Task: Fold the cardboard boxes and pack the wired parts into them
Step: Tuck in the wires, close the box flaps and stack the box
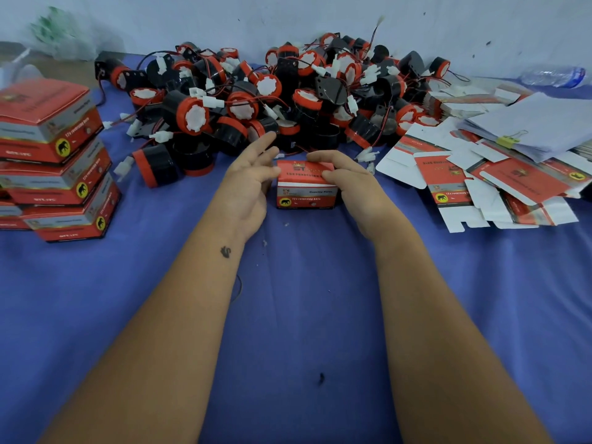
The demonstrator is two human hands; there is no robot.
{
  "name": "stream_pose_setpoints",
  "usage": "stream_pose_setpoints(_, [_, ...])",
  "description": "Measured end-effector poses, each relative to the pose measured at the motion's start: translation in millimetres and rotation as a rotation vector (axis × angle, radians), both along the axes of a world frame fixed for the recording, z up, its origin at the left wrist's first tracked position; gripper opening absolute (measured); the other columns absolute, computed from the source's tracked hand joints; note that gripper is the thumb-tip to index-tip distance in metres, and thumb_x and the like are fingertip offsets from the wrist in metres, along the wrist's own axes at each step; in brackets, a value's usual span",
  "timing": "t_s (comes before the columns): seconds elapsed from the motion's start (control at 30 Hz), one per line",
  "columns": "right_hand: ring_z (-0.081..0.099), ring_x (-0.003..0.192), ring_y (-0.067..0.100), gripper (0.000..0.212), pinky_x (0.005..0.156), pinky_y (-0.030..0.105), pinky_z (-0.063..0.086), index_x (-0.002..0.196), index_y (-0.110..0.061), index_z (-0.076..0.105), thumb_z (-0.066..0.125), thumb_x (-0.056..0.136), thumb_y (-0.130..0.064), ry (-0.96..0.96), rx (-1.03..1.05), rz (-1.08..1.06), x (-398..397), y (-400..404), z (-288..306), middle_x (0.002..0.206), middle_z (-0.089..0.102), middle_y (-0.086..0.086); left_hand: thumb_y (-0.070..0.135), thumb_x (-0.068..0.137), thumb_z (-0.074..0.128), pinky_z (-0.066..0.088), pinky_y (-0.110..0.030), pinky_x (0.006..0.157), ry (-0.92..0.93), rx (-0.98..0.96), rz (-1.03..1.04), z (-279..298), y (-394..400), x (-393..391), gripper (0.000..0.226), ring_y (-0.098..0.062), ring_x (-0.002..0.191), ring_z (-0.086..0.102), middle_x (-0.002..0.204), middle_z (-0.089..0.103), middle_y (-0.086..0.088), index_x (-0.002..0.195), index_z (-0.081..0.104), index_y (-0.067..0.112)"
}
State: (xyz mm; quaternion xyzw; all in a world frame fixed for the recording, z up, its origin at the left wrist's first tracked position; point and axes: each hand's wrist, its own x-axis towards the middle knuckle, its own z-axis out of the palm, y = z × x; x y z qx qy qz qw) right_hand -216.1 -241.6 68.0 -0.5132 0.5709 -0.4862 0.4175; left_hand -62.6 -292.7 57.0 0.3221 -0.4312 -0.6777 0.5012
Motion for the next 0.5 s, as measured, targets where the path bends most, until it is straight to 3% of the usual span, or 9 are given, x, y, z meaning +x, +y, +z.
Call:
stream_pose_setpoints(0.1, [0.058, 0.089, 0.007, 0.035, 0.063, 0.009, 0.048, 0.113, -0.028, 0.061, 0.038, 0.100, -0.006, -0.004, -0.002, 0.001, 0.0, 0.2, -0.6, 0.107, 0.058, -0.007, -0.014, 0.095, 0.043, 0.056, -0.021, 0.081, -0.011, -0.022, -0.064, 0.0, 0.2, 5.7, 0.050, -0.022, 0.122, 0.052, 0.135, 0.051, -0.014, 0.129, 0.054, 0.021])
stream_pose_setpoints(0.27, [0.057, 0.091, 0.009, 0.036, 0.064, 0.010, 0.047, 0.117, -0.023, 0.061, 0.036, 0.098, -0.004, 0.003, -0.016, -0.001, 0.4, 1.0, -0.5, 0.115, 0.058, -0.001, -0.006, 0.098, 0.047, 0.055, -0.022, 0.086, -0.243, -0.205, -0.204, 0.4, -0.8, 15.3, 0.039, -0.015, 0.114, 0.063, 0.125, 0.064, -0.003, 0.114, 0.067, 0.024])
stream_pose_setpoints(0.37, [0.057, 0.092, 0.009, 0.038, 0.067, 0.010, 0.049, 0.121, -0.018, 0.061, 0.035, 0.097, -0.003, 0.017, -0.037, -0.011, 0.9, 1.7, -1.0, 0.118, 0.058, 0.001, -0.001, 0.099, 0.048, 0.055, -0.019, 0.079, -0.246, -0.182, -0.185, 2.3, 1.7, 13.9, 0.037, -0.011, 0.099, 0.069, 0.104, 0.073, 0.003, 0.093, 0.077, 0.022])
stream_pose_setpoints(0.5, [0.056, 0.090, 0.008, 0.037, 0.065, 0.008, 0.048, 0.119, -0.017, 0.061, 0.034, 0.097, -0.003, 0.004, -0.053, -0.021, 2.5, 3.1, -1.8, 0.111, 0.058, -0.002, 0.008, 0.098, 0.055, 0.056, -0.020, 0.078, -0.264, -0.150, -0.165, 2.4, 2.3, 12.2, 0.027, -0.013, 0.098, 0.070, 0.101, 0.075, 0.001, 0.090, 0.077, 0.019])
